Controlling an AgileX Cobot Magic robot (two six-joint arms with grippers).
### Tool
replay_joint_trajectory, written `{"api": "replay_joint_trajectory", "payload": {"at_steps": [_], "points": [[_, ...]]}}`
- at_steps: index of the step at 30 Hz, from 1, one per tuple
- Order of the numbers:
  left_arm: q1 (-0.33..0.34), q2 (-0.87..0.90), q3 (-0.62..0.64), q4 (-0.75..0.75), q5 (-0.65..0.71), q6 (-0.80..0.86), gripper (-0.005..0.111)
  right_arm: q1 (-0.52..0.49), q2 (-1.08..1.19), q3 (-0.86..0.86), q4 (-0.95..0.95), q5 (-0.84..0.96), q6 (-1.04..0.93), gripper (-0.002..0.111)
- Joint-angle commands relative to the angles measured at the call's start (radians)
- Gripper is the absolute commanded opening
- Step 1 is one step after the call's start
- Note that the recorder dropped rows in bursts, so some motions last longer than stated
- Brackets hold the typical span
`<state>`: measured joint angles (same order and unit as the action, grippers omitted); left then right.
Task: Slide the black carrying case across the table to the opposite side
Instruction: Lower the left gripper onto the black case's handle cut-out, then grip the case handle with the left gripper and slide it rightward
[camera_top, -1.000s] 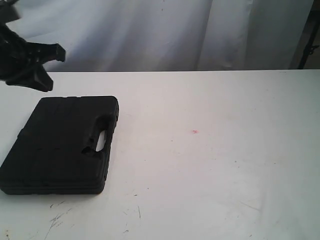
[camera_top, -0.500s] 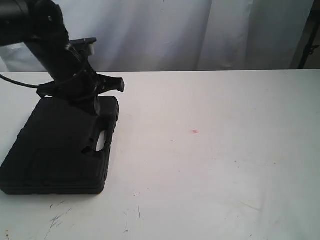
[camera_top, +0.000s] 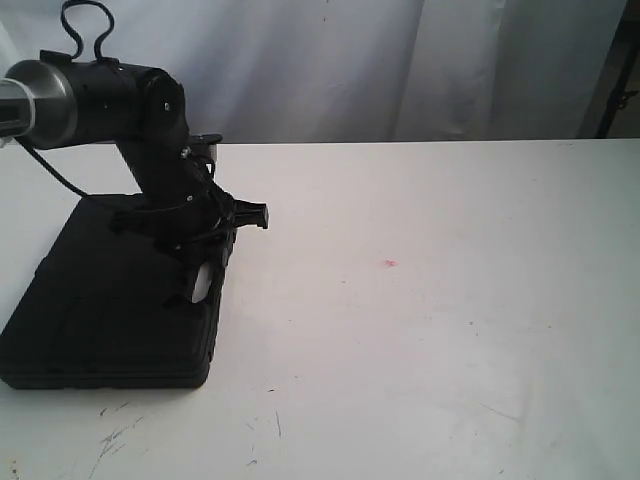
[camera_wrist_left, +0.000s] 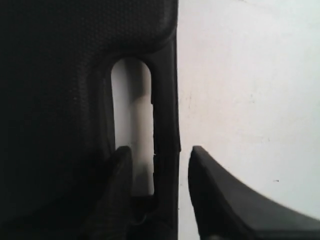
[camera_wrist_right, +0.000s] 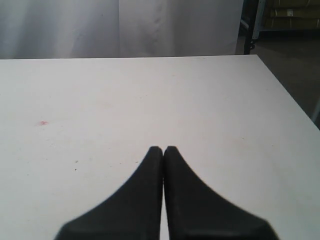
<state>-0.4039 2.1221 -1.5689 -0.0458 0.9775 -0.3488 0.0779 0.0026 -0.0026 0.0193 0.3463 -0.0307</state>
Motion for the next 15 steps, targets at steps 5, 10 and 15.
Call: {"api": "replay_joint_trajectory", "payload": {"at_steps": [5,10,15], "points": [[-0.005,0.018,-0.007,-0.023,-0.061,-0.041,0.036,-0.003,-0.003,0.003,-0.001,-0.002,-0.004,0.000],[-0.008,0.055,-0.007,-0.023,-0.061,-0.041,0.036,-0.003,-0.003,0.003,-0.001,-0.002,-0.004,0.000],[-0.008,0.070,-0.007,-0.027,-0.075,-0.041,0.033,-0.003,-0.003,0.003,-0.001,-0.002,-0.004,0.000]]}}
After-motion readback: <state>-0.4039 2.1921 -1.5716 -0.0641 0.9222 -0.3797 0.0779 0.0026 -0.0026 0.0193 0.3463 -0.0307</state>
